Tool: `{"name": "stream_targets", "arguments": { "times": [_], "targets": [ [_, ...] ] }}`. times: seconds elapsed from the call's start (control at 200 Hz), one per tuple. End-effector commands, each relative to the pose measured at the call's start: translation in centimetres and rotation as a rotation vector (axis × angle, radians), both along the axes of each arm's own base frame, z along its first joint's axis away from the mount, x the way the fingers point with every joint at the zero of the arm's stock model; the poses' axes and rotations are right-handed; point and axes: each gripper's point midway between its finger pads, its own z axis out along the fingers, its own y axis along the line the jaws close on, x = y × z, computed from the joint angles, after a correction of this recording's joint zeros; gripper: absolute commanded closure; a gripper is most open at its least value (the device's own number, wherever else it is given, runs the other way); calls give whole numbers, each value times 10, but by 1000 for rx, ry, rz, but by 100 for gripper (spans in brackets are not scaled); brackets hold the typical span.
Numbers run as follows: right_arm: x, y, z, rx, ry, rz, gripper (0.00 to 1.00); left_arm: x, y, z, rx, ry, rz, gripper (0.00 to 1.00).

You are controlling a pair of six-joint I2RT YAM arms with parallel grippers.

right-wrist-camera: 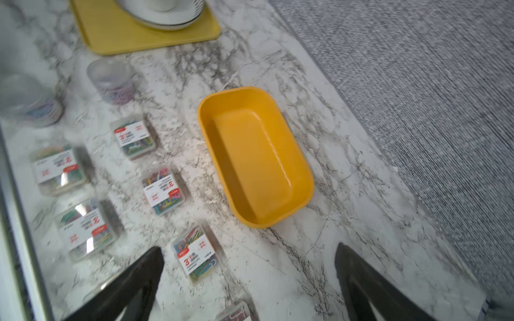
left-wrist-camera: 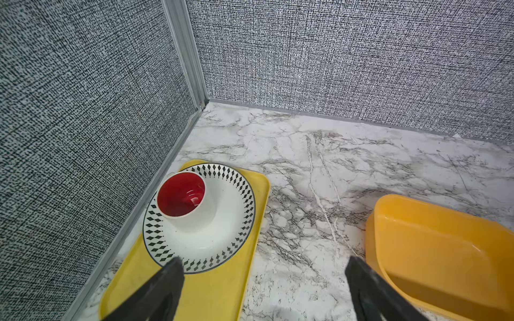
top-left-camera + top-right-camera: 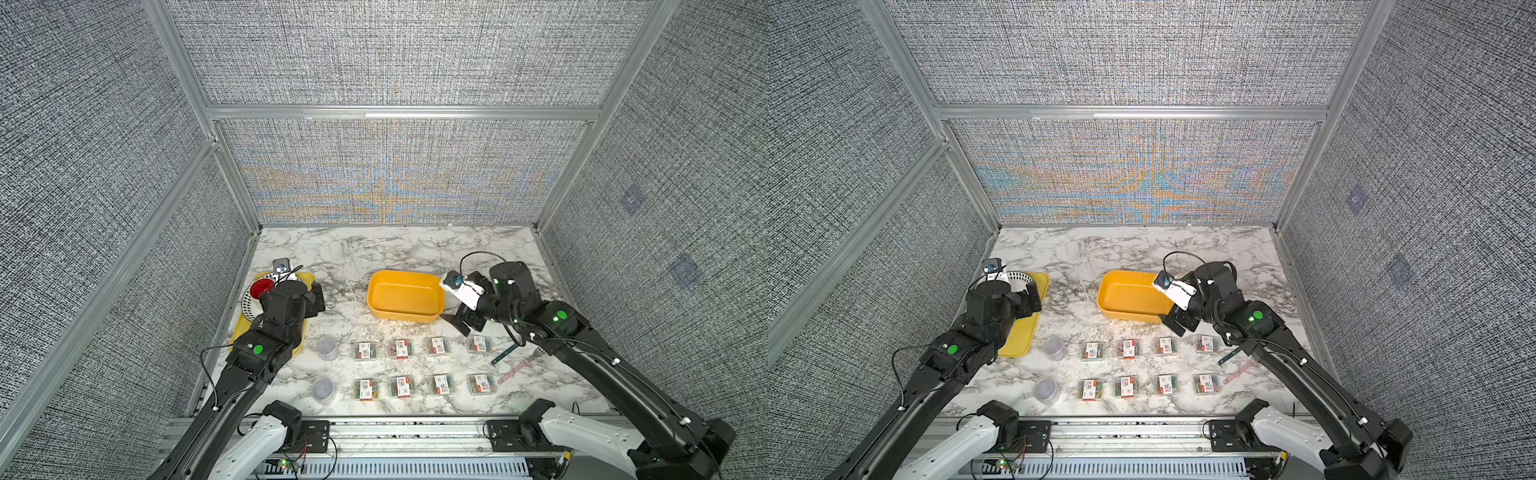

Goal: Take the paper clips out of the storage box
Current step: Reset both arms

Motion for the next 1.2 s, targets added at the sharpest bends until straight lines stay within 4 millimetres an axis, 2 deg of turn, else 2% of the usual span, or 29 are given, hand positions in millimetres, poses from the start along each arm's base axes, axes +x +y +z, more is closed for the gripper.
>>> {"name": "stream_targets", "arguments": {
  "times": [0.0, 0.095, 0.185, 0.21, 0.295, 0.45, 0.606, 0.711, 0.826, 0.961, 1.096, 1.136, 1.196],
  "targets": [
    [47, -32, 43, 267, -119, -341, 1, 4, 2, 0, -26, -22, 32, 6],
    [68, -77, 45, 405, -169, -569, 1, 7, 3, -8, -18, -26, 46, 4],
    [76, -109, 32, 454, -227, -700, 1, 10, 9, -18, 12, -46, 74, 0],
    [76, -117, 16, 444, -230, -732, 1, 11, 11, -21, 22, -55, 82, 0],
    [76, -139, -6, 434, -284, -808, 1, 14, 17, -34, 56, -71, 104, 0],
    [68, -166, -55, 407, -355, -885, 1, 15, 32, -62, 95, -89, 186, 1],
    [61, -177, -85, 431, -406, -907, 1, 15, 43, -78, 111, -136, 246, 0],
    [62, -182, -95, 399, -458, -906, 1, 18, 47, -81, 160, -171, 248, 0],
    [73, -173, -109, 306, -480, -826, 1, 20, 58, -77, 201, -206, 265, 0],
    [84, -172, -121, 326, -466, -798, 1, 22, 75, -90, 179, -236, 312, 0],
    [77, -203, -131, 446, -450, -882, 1, 26, 87, -113, 193, -198, 324, 0],
    [72, -212, -128, 486, -487, -910, 1, 29, 89, -119, 198, -193, 325, 0],
    [76, -212, -131, 483, -452, -904, 1, 34, 91, -121, 201, -200, 327, 0]
  ]
}}
